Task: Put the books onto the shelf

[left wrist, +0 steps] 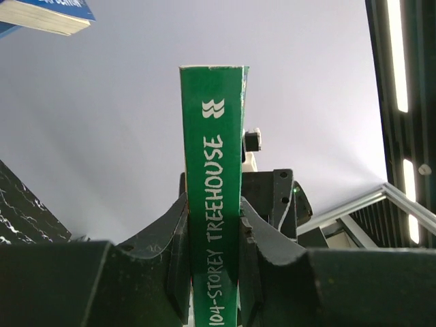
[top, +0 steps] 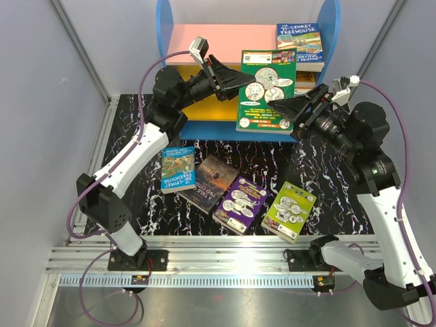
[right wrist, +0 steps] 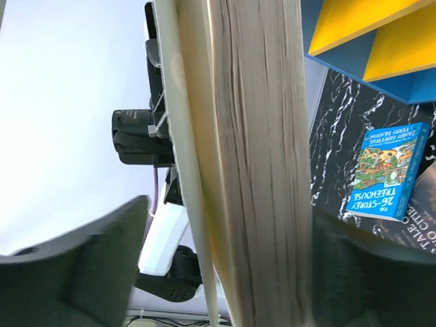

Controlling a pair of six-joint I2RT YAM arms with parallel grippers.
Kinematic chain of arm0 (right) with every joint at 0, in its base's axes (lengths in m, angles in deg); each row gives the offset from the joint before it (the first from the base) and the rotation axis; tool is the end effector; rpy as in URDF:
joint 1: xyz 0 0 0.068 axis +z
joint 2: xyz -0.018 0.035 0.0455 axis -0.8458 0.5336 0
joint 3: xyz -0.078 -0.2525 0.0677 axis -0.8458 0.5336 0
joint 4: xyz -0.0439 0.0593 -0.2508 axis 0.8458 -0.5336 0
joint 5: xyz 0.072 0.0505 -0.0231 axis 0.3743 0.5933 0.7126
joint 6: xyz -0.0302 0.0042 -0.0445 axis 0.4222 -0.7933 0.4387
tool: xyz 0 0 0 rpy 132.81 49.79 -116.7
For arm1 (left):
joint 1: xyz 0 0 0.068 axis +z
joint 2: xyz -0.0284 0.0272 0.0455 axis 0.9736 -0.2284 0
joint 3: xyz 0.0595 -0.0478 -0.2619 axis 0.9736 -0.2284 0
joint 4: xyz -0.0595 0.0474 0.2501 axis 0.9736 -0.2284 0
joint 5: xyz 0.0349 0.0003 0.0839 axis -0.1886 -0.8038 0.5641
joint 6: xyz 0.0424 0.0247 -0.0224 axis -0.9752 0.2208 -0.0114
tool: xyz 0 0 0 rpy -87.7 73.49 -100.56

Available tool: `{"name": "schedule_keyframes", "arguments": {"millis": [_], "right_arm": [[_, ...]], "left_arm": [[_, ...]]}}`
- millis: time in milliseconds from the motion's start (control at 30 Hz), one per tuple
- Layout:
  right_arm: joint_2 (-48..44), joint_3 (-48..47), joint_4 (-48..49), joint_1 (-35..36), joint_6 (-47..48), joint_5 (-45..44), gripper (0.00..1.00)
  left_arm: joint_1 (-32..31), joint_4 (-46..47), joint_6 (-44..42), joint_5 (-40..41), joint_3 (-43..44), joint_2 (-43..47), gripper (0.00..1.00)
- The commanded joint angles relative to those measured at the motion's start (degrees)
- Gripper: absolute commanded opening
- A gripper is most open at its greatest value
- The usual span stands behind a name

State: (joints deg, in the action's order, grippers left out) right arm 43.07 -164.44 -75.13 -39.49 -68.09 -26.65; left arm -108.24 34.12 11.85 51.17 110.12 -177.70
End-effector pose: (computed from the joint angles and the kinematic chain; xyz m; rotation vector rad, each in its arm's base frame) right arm 0.1724 0.0725 0.4937 0.2823 1.7108 1.4090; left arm 0.3131 -0.2173 0.4804 0.0245 1.6006 -2.0545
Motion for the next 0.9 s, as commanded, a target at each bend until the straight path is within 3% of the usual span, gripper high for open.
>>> {"name": "schedule_keyframes", "arguments": {"millis": [0, 100, 133, 233, 267, 500, 733, 867], "right_arm": [[-0.98, 0.15, 4.59, 0.46, -3.02, 1.55, 0.83], [-0.80, -0.02, 5.12, 0.46, -3.55, 1.81, 0.69], [-0.80, -0.03, 5.21, 0.46, -3.64, 1.90, 0.57], [-0.89, -0.20, 5.30, 0.46, -3.99, 1.81, 0.39], [-0.98, -0.38, 4.95, 0.46, -3.99, 1.55, 0.37], [-2.73, 0.06, 2.93, 0.46, -4.16, 1.02, 0.37], [-3.26, -0.02, 1.35, 0.46, -3.81, -0.39, 0.46], [-3.44, -0.11, 0.82, 0.46, -3.55, -1.09, 0.42]], "left_arm": [[0.24, 2.34, -0.51, 5.34, 4.08, 3.64, 0.00], [0.42, 1.90, -0.86, 6.05, 4.25, 3.73, 0.00], [0.42, 1.12, -1.21, 6.14, 4.43, 3.64, 0.00], [0.50, -1.51, -3.14, 6.66, 4.96, 4.08, 0.00], [0.50, -2.66, -3.93, 7.01, 5.13, 4.34, 0.00], [1.56, -8.03, -8.33, 9.12, 5.40, 5.84, 0.00], [2.08, -9.61, -9.04, 9.48, 5.31, 6.10, 0.00], [2.09, -9.88, -9.04, 9.39, 5.40, 6.01, 0.00]]}}
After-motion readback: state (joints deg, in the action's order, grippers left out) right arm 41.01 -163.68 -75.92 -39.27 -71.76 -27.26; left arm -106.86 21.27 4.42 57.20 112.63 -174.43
